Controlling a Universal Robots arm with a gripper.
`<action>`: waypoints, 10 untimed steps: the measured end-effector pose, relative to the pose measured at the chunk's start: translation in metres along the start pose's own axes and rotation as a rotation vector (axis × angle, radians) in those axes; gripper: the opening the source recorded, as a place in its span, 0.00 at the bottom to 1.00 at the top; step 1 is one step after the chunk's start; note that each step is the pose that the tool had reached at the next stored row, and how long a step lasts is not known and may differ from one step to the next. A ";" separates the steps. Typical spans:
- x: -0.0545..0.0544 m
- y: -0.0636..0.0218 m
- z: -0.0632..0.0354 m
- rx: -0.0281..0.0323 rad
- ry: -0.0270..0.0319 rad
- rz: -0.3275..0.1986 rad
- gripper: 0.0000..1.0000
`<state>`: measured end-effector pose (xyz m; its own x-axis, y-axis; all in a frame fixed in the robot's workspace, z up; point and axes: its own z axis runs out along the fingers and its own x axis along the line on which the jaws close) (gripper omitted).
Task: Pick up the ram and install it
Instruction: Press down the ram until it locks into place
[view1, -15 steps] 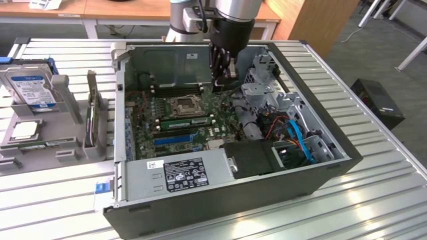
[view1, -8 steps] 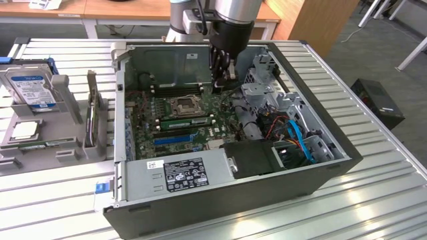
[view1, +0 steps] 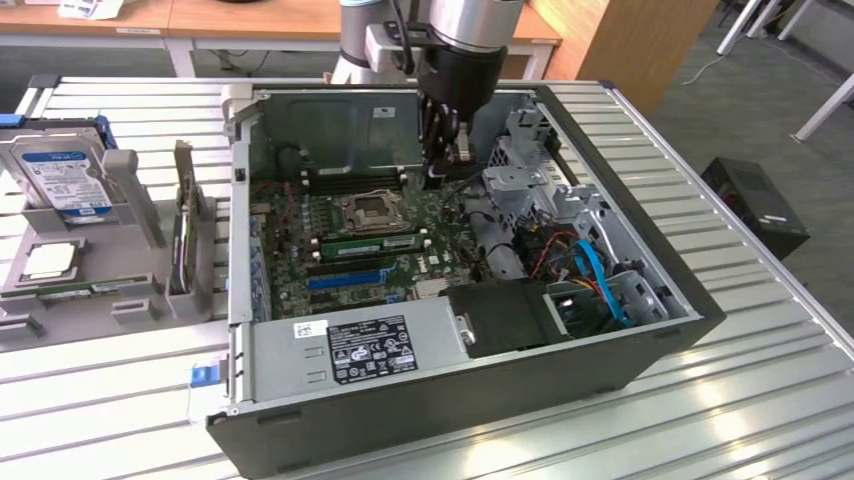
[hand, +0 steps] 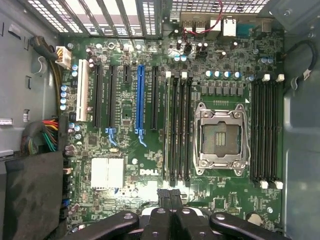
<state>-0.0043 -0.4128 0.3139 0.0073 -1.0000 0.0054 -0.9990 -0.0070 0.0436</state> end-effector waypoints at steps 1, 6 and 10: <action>0.000 0.0000 0.0007 0.0000 0.0000 0.000 0.10; 0.000 -0.0002 0.0046 0.0000 -0.0001 0.000 0.10; 0.000 -0.0003 0.0072 0.0000 0.0000 0.000 0.10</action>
<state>-0.0043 -0.4128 0.3067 0.0072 -1.0000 0.0054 -0.9990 -0.0070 0.0436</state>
